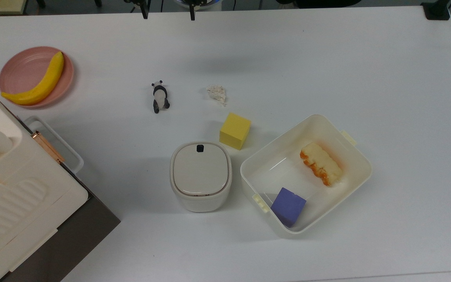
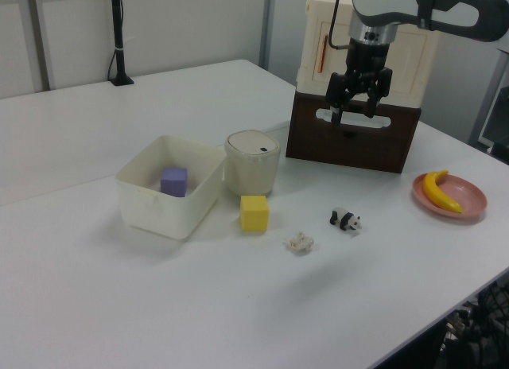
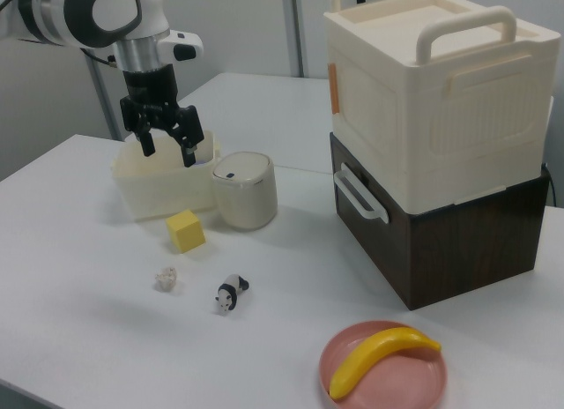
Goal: Open the trash can
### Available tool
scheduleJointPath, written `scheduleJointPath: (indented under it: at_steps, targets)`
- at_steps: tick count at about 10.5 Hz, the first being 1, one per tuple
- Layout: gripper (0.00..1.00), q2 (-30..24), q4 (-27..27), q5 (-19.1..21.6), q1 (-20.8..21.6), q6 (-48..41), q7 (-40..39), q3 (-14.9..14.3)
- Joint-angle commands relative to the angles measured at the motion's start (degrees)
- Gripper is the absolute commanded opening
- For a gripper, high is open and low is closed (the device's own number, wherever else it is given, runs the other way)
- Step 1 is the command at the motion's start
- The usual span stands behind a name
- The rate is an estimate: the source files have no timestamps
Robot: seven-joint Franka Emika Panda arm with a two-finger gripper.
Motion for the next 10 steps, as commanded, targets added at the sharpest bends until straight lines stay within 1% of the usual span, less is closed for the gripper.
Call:
scheduleJointPath:
  at_steps: [1, 4, 10]
  targets:
    - [1.00, -0.78, -0.37, 0.56, 1.12, -1.49, -2.04, -0.79]
    - [1.00, -0.78, -0.37, 0.56, 1.03, -1.40, -7.21, -0.79]
    - [1.00, -0.78, -0.37, 0.56, 1.20, -1.84, -7.59, -0.79]
